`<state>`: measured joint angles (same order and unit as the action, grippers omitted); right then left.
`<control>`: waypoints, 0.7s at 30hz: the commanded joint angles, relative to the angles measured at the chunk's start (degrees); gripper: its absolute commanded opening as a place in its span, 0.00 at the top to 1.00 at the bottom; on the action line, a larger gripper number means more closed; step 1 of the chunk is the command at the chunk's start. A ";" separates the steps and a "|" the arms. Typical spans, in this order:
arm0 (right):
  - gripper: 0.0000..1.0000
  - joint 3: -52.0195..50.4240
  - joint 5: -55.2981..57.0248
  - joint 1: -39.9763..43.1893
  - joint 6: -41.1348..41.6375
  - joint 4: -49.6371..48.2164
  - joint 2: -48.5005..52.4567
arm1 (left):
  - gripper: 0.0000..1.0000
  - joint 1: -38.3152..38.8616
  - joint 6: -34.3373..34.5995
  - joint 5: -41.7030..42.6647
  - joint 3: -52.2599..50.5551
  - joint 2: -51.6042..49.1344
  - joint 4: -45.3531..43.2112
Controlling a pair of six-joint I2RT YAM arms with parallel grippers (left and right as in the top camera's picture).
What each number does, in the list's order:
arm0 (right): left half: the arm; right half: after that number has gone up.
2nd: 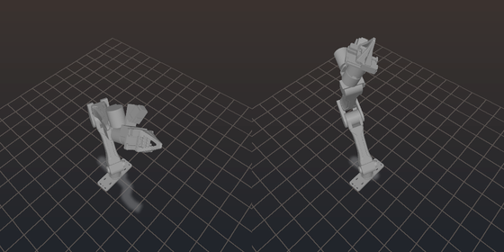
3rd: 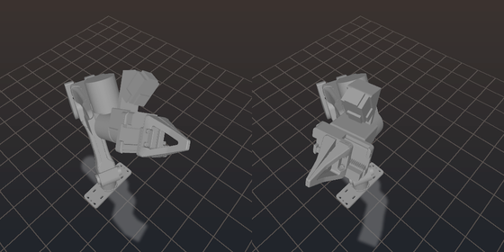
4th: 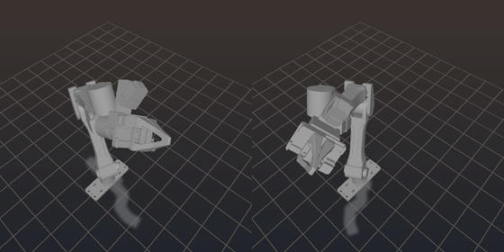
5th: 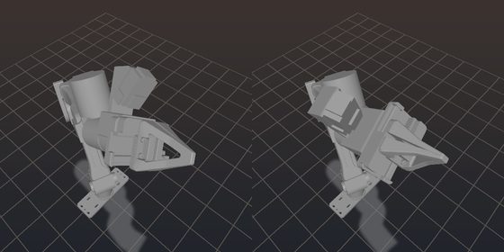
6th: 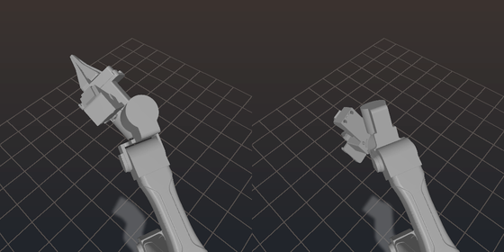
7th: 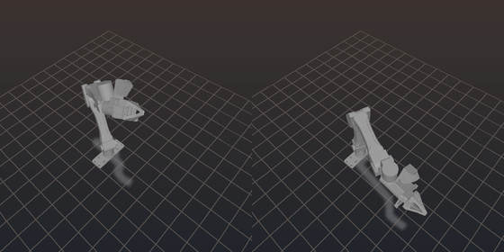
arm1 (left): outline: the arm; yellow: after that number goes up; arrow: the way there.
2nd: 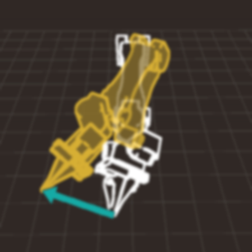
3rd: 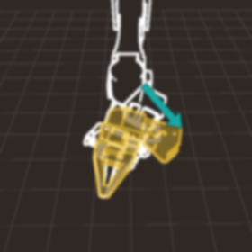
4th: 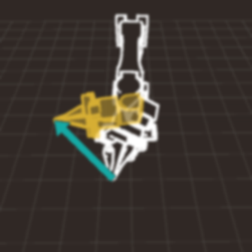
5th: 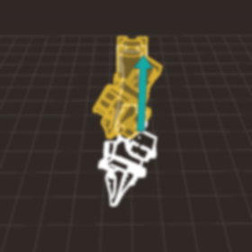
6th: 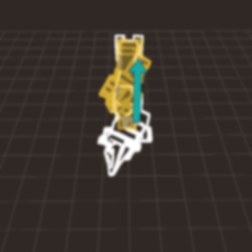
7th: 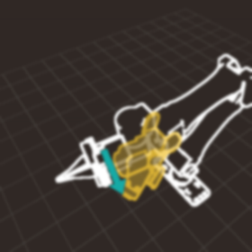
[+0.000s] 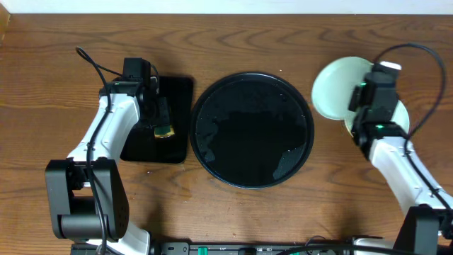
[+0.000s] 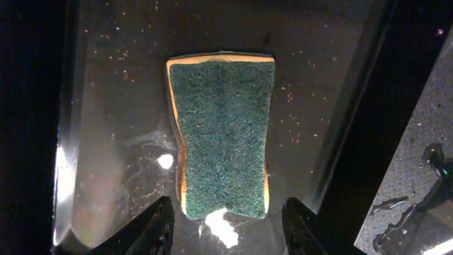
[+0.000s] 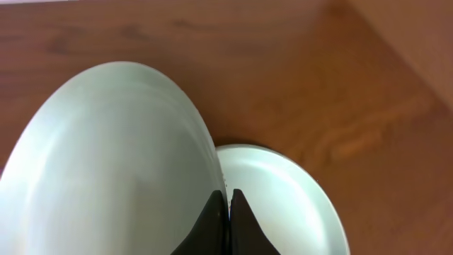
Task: Clean dirty plates on tray and stack at the side
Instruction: 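Carry the plate right and stack it on the plate pile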
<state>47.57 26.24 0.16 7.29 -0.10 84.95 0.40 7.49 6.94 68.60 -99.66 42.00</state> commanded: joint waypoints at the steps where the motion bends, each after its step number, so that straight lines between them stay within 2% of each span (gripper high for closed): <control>1: 0.99 2.12 -7.10 6.78 7.54 4.00 -1.40 | 0.50 0.00 0.13 -0.13 -0.57 0.42 0.20; 12: 0.99 2.10 -10.16 20.26 14.43 13.18 -1.38 | 0.50 0.00 0.13 -0.13 -0.57 0.42 0.22; 21: 0.99 2.08 -10.23 23.12 16.68 17.62 0.07 | 0.50 0.00 0.13 -0.13 -0.57 0.42 0.22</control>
<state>48.38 16.23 22.83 22.06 17.02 84.90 0.40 7.49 6.94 68.60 -99.66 42.02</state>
